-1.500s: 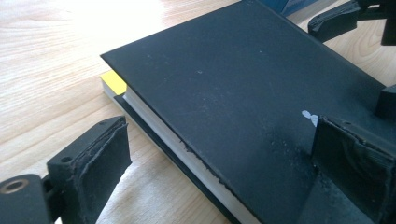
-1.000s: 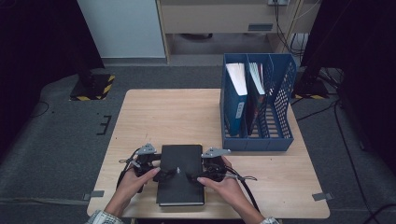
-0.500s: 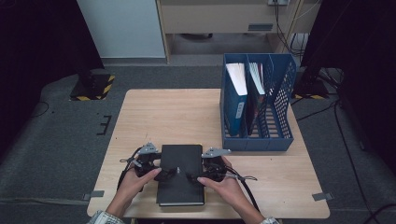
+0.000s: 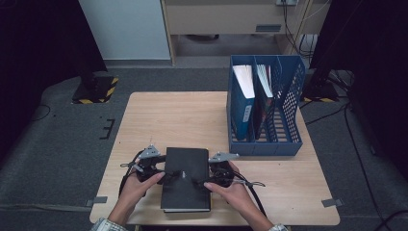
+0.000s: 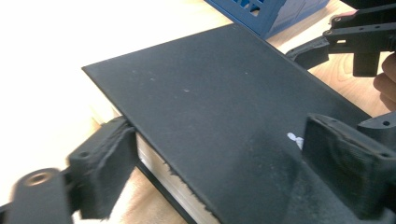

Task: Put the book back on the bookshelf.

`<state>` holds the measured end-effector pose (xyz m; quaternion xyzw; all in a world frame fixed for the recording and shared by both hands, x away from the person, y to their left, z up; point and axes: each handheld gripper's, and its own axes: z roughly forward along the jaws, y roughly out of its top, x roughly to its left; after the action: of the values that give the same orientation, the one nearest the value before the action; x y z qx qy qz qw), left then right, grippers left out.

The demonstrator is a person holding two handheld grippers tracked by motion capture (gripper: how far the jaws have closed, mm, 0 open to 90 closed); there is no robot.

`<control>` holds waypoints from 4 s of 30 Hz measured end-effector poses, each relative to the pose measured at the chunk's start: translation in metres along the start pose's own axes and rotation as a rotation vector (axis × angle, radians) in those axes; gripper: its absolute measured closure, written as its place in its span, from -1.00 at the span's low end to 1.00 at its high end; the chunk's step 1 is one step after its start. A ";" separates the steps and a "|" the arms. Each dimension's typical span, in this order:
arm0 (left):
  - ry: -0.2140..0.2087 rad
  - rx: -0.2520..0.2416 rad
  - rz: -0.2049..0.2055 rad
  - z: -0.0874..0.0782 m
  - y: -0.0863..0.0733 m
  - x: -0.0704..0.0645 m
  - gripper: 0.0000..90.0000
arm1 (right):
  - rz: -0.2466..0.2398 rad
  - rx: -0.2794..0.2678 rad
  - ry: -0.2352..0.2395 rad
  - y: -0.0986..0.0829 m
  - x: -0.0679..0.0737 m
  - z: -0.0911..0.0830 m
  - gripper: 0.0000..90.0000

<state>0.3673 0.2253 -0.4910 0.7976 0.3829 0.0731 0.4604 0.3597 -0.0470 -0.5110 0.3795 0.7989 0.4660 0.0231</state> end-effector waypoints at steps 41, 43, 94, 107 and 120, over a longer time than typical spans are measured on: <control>-0.112 -0.033 -0.060 0.013 0.008 0.002 -0.10 | 0.059 -0.012 0.060 -0.001 -0.012 0.001 -1.00; -0.115 -0.029 -0.065 0.013 0.008 0.002 -0.10 | 0.060 -0.011 0.062 0.000 -0.012 0.001 -1.00; -0.133 -0.048 -0.061 0.026 0.026 0.010 0.05 | 0.079 -0.017 0.075 0.000 -0.020 0.000 -1.00; -0.121 -0.062 -0.054 0.020 0.030 0.004 0.15 | 0.103 -0.029 0.120 -0.001 -0.028 0.000 -1.00; -0.123 -0.071 -0.051 0.016 0.037 0.002 0.19 | 0.142 -0.029 0.166 0.000 -0.034 0.001 -1.00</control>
<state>0.3962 0.2049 -0.4715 0.7738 0.3713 0.0258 0.5125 0.3845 -0.0673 -0.5227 0.3947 0.7625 0.5077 -0.0709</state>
